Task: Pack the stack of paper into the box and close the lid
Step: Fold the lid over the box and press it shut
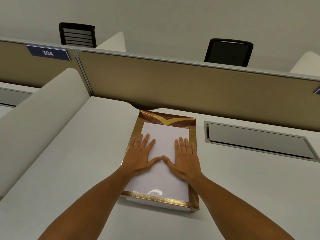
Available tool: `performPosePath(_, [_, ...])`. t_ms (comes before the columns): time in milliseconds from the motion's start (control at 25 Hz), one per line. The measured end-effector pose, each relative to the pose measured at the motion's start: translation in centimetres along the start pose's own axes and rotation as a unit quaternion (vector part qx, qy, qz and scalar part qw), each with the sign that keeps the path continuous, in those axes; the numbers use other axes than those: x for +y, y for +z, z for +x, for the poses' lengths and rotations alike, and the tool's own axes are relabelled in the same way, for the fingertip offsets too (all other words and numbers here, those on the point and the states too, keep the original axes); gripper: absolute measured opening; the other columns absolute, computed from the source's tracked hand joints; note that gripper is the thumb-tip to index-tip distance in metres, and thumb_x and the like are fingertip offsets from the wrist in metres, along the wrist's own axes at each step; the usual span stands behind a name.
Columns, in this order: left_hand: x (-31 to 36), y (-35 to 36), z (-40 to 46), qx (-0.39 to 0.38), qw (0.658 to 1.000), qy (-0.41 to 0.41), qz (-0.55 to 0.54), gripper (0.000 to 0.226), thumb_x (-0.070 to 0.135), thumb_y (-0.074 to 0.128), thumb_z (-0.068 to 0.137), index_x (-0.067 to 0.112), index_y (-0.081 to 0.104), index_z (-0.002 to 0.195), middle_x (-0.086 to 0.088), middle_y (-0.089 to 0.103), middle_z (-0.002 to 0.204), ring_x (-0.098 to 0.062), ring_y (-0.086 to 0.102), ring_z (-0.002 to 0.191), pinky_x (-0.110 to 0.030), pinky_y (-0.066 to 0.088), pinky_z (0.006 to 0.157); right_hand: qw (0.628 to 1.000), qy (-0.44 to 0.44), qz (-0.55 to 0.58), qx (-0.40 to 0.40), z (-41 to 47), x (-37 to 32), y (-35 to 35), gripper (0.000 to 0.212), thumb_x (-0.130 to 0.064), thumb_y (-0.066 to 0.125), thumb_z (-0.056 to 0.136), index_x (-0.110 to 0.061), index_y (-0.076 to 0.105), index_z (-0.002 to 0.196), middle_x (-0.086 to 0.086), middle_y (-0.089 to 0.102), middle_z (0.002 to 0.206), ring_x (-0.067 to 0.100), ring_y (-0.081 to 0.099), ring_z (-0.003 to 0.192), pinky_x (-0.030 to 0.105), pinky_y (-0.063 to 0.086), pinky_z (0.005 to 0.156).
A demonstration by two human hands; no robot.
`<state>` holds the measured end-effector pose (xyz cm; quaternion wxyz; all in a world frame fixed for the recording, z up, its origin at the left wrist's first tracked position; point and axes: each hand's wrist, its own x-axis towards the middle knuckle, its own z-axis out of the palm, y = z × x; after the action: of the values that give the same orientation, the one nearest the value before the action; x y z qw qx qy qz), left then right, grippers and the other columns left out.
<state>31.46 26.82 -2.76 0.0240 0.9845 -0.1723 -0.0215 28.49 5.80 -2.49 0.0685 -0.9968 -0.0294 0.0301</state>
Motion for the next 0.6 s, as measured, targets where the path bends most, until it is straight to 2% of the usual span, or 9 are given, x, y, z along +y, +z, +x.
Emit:
performPosePath(360, [0.07,0.55,-0.01,0.006,1.0,0.005,0.002,0.097,0.085,-0.001,0.075,0.03,0.007,0.154,-0.004,0.002,0.165,-0.033,0.001,0.151,-0.057,0.005,0.122,1.0,-0.001,-0.017,0.009,-0.14,-0.02,0.33,0.112,-0.087,-0.012,0.069,-0.02,0.0,0.158,0.005,-0.003,0.168,0.03,-0.006,0.153,0.05,-0.004,0.123])
performPosePath(600, [0.7,-0.15,-0.3,-0.005,1.0,-0.002,0.0,0.1,0.085,-0.005,0.073,0.029,0.01,0.154,-0.005,0.005,0.165,-0.034,0.004,0.151,-0.057,0.006,0.121,1.0,0.004,-0.007,-0.012,-0.57,-0.14,-0.55,0.112,-0.087,-0.01,0.068,-0.02,-0.001,0.158,0.005,-0.005,0.167,0.03,-0.008,0.153,0.049,-0.008,0.122])
